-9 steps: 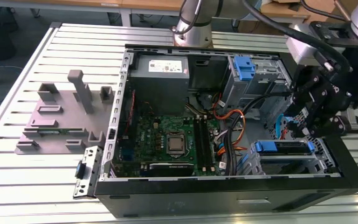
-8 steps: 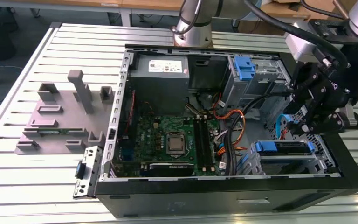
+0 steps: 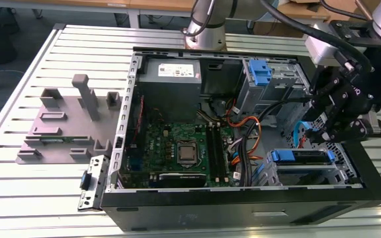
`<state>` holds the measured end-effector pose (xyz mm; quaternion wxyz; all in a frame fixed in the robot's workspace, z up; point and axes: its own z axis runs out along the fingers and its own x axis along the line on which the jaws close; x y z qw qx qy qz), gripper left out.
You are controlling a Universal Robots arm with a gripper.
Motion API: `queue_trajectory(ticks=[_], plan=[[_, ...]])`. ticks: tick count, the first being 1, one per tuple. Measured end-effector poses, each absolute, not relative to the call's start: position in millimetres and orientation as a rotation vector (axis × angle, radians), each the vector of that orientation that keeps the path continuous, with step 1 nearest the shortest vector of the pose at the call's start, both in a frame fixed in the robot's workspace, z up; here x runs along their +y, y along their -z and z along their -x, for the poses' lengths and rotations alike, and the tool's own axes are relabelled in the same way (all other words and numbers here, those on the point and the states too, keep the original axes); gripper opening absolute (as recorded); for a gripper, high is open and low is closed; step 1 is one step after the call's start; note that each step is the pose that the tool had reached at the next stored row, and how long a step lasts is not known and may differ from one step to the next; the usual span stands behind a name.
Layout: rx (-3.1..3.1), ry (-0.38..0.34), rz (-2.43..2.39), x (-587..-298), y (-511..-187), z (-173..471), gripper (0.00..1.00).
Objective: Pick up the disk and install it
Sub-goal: 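Insert the first disk wire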
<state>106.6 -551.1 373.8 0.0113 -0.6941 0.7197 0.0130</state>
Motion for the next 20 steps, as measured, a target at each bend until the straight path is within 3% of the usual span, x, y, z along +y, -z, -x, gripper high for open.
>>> queue_trajectory(ticks=[20], plan=[[2.245,-0.041,2.165,-551.1,-370.4,-119.0,0.48]])
